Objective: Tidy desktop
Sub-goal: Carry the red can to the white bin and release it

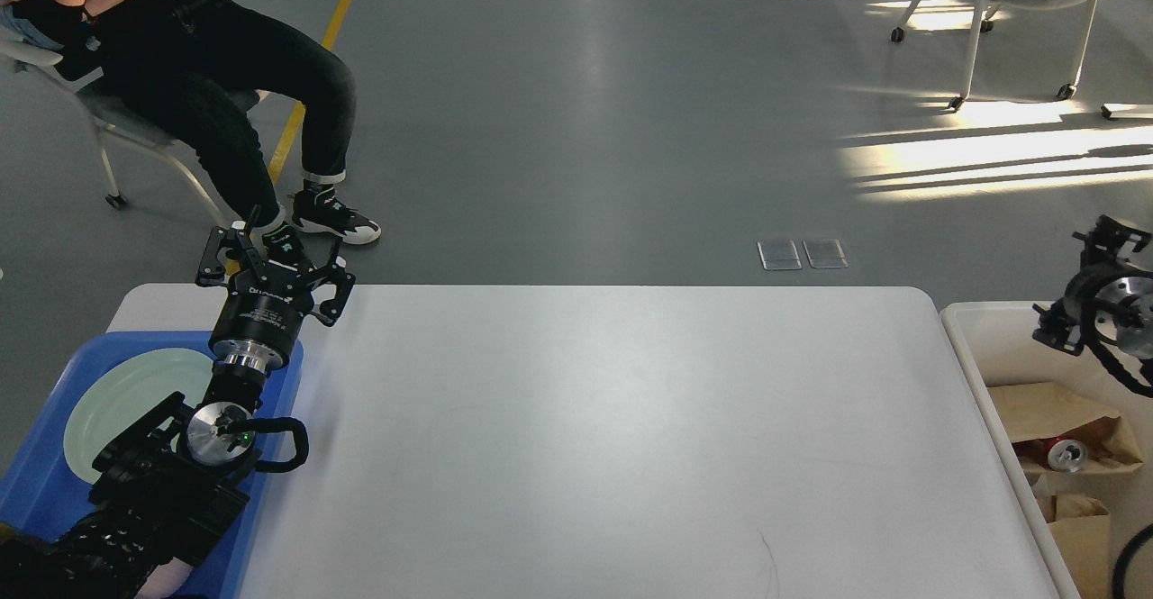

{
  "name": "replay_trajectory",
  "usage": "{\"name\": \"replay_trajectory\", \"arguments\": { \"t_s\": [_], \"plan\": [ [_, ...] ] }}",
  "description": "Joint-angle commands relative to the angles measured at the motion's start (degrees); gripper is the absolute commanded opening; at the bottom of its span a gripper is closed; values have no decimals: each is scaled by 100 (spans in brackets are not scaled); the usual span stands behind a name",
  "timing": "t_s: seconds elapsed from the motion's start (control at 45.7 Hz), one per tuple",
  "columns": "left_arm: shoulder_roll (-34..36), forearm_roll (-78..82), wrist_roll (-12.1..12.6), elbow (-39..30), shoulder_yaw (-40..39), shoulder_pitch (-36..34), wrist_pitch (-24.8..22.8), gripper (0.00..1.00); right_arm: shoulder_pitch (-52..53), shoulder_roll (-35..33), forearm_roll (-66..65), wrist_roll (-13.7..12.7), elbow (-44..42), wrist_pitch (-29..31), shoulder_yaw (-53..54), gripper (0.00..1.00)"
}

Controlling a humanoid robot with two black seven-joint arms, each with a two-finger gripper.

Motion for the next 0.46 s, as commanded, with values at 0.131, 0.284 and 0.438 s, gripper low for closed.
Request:
{"name": "replay_trajectory", "arguments": {
  "t_s": [0.131,0.284,0.438],
  "plan": [
    [0,0,0,0,0,0,0,96,-169,413,7,2243,353,1066,918,100],
    [0,0,0,0,0,0,0,96,-99,834,7,2261,415,1295,989,100],
    [0,0,0,0,0,0,0,96,-3,1011,7,2261,371,1278,1041,100]
  ]
}}
